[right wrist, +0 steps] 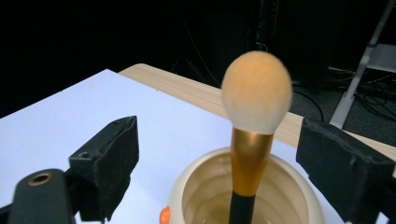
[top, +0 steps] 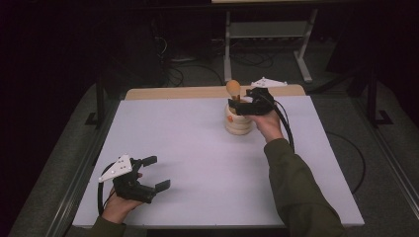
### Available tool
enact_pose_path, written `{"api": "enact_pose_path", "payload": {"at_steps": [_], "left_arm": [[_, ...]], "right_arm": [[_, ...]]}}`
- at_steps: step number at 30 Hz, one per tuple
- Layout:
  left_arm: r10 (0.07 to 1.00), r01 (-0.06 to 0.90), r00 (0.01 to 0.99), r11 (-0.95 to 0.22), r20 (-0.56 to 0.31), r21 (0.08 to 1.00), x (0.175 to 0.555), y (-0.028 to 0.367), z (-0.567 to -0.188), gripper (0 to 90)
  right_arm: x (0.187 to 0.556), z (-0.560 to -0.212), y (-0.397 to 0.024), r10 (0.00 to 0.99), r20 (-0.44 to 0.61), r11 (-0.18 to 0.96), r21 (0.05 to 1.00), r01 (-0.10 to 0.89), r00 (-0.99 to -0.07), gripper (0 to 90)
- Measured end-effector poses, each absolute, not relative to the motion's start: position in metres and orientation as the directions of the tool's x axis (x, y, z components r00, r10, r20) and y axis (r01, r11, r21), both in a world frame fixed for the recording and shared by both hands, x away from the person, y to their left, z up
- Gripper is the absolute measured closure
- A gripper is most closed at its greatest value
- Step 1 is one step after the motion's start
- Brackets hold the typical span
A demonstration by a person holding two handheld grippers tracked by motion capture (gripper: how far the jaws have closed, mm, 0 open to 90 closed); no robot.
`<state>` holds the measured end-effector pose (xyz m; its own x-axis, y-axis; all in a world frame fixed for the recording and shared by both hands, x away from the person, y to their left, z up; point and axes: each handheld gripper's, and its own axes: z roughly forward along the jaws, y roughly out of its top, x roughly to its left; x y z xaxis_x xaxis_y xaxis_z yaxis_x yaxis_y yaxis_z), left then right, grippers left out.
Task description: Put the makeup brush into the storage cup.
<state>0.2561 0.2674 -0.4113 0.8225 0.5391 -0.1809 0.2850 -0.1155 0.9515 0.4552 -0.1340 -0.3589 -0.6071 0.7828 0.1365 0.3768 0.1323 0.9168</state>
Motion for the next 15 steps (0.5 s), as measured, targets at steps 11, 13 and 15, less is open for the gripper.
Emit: {"api": "enact_pose_path", "payload": {"at_steps": [11, 13, 15], "left_arm": [[0.547, 0.278, 0.818, -0.104, -0.178, 0.955, 0.257, 0.272, -0.409, 0.0], [0.55, 0.282, 0.815, -0.1, -0.183, 0.954, 0.257, 0.272, -0.409, 0.0], [0.552, 0.285, 0.813, -0.101, -0.185, 0.953, 0.257, 0.273, -0.409, 0.0]], "right_arm": [[0.435, -0.356, -0.144, 0.769, 0.105, 0.162, 0.922, 0.352, -0.63, 7.9], [0.431, -0.356, -0.146, 0.775, 0.102, 0.163, 0.922, 0.352, -0.624, 7.4], [0.427, -0.357, -0.147, 0.774, 0.098, 0.168, 0.921, 0.352, -0.625, 7.0]]}}
